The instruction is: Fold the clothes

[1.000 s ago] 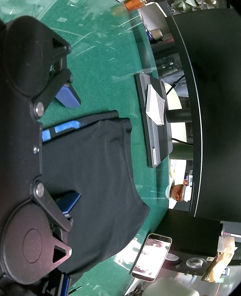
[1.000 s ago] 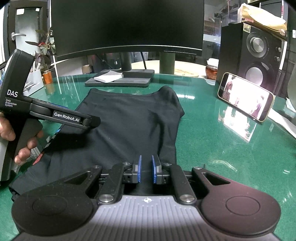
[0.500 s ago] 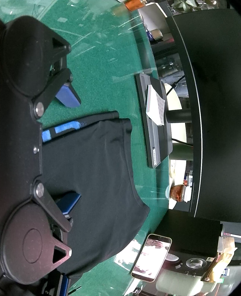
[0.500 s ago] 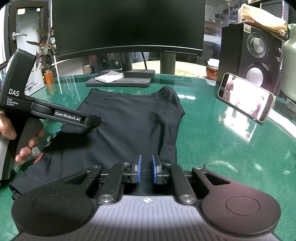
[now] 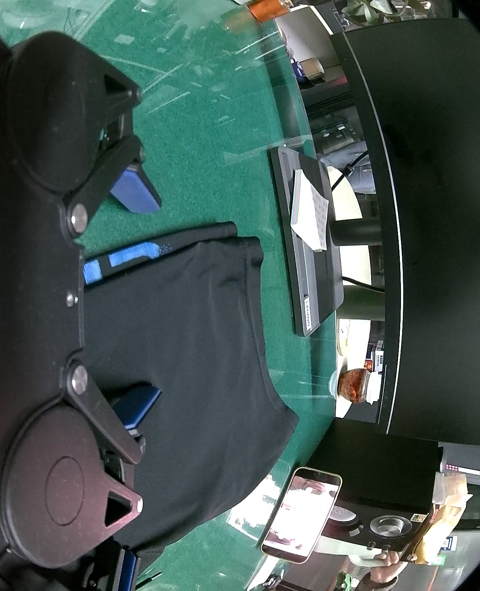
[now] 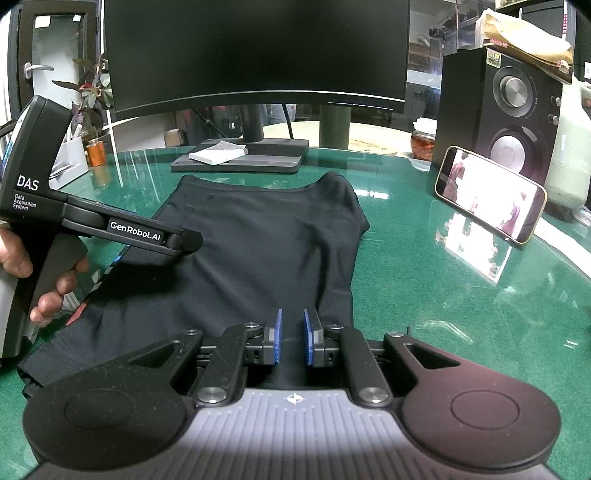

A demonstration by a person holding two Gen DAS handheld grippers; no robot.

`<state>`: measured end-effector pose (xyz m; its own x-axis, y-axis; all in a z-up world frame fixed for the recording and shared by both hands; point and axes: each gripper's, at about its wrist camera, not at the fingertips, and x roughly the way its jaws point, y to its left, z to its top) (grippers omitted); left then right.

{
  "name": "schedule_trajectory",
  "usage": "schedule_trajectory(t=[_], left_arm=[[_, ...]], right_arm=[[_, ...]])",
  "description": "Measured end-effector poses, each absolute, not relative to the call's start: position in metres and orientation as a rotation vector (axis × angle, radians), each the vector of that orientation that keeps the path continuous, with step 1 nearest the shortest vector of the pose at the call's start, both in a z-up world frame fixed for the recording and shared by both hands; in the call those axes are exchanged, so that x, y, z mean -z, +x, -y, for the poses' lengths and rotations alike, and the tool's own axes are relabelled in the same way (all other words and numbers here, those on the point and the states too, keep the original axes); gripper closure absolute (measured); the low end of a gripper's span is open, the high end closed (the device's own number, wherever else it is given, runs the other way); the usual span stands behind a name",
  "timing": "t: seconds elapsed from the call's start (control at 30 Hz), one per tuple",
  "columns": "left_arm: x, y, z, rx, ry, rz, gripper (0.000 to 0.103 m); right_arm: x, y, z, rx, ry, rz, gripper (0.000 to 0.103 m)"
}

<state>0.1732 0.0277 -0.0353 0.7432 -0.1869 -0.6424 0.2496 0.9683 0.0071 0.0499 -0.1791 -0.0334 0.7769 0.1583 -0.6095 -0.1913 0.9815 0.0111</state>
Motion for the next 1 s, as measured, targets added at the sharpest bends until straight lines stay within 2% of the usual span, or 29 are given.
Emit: schedule_trajectory(t=[0.67,0.7,0.73,0.77,0.83,0.9,1.0], left_arm=[[0.035,0.174,-0.027,0.232,0.092,-0.692,0.0],[0.034,0.173,-0.028,0.228,0.089,-0.692,0.002],[0.031,0.17,-0.028,0.223,0.085,-0.693,0.011],[0.028,0.167,-0.029,0.227,0.076,-0.693,0.015],[0.014,0.149,-0.034,0.286,0.023,-0.663,0.015],[0.006,0.135,-0.036,0.32,0.004,-0.649,0.015],[0.002,0.102,-0.03,0.364,0.058,-0.636,0.015]], right_arm=[[0.033,0.05,0.178,-0.185,-0.062,-0.653,0.09],[0.033,0.05,0.178,-0.185,-0.061,-0.656,0.09],[0.032,0.051,0.179,-0.185,-0.06,-0.659,0.09],[0.032,0.051,0.179,-0.185,-0.057,-0.664,0.09],[0.027,0.053,0.179,-0.198,-0.04,-0.689,0.081],[0.023,0.051,0.179,-0.21,-0.038,-0.681,0.064],[0.016,0.048,0.171,-0.183,-0.109,-0.642,0.063]])
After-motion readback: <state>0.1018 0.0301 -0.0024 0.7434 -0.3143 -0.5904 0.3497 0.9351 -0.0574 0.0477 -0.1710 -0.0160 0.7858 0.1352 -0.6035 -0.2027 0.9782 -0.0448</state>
